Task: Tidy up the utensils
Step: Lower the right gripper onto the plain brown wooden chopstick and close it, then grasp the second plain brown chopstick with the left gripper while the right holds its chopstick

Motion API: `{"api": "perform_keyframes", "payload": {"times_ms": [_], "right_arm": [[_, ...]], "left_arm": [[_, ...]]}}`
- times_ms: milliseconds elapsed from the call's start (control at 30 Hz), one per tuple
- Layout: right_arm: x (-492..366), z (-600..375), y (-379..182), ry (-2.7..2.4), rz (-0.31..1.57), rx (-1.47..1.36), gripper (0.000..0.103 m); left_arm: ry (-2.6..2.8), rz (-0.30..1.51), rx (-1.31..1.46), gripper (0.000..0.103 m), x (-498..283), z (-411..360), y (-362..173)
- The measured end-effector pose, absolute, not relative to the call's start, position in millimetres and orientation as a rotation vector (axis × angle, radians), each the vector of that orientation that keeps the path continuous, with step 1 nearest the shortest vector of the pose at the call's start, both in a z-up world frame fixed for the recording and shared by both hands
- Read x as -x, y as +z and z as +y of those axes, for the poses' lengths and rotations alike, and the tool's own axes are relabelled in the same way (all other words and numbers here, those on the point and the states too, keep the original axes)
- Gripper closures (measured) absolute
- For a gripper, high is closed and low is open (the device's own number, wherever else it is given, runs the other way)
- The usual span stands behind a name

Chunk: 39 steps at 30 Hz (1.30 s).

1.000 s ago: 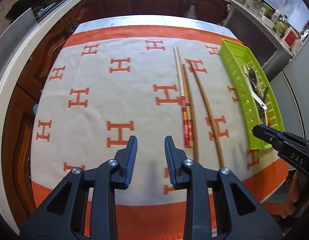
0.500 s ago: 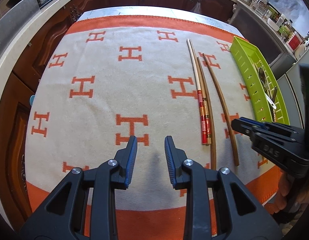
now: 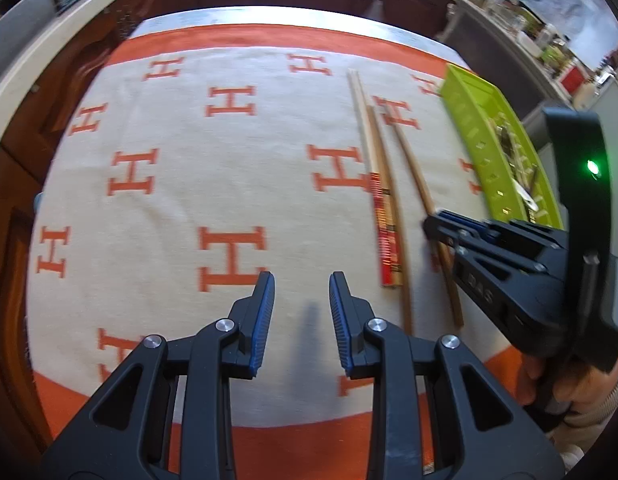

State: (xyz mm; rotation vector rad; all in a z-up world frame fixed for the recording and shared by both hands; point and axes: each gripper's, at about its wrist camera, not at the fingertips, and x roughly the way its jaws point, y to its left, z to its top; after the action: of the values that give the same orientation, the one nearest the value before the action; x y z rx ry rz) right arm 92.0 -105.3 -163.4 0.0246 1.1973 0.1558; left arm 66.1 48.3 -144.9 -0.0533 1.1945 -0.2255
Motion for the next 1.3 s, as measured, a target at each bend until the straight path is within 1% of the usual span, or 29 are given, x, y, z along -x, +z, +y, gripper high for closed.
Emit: {"api": "perform_keyframes", "payload": {"times_ms": [267, 600, 833, 1233, 1267, 1300], "right_arm": [[-85, -130, -161, 0.172, 1.205, -0.203, 0.097], [-66, -151, -139, 0.204, 1.142, -0.284, 0.096], [-60, -166, -135, 0.211, 1.121, -0.331, 0.096], [-49, -192, -117, 0.213, 1.051, -0.385, 0.097], [-48, -194, -116, 0.214, 1.047, -0.392, 0.097], [-48, -196, -115, 0.213, 1.042, -0.398, 0.097]], "left_arm": [[-0.429, 1.289, 0.066, 0.078, -52, 8, -158], [-0.467, 1.368, 0.102, 0.078, -55, -14, -177], [-0.451, 1.341, 0.036, 0.081, -61, -41, -177], [-0.344, 1.307, -0.052, 0.082, -92, -80, -178], [-0.333, 1.303, -0.059, 0.082, -95, -85, -179], [-0.320, 1.298, -0.068, 0.086, -99, -89, -179]]}}
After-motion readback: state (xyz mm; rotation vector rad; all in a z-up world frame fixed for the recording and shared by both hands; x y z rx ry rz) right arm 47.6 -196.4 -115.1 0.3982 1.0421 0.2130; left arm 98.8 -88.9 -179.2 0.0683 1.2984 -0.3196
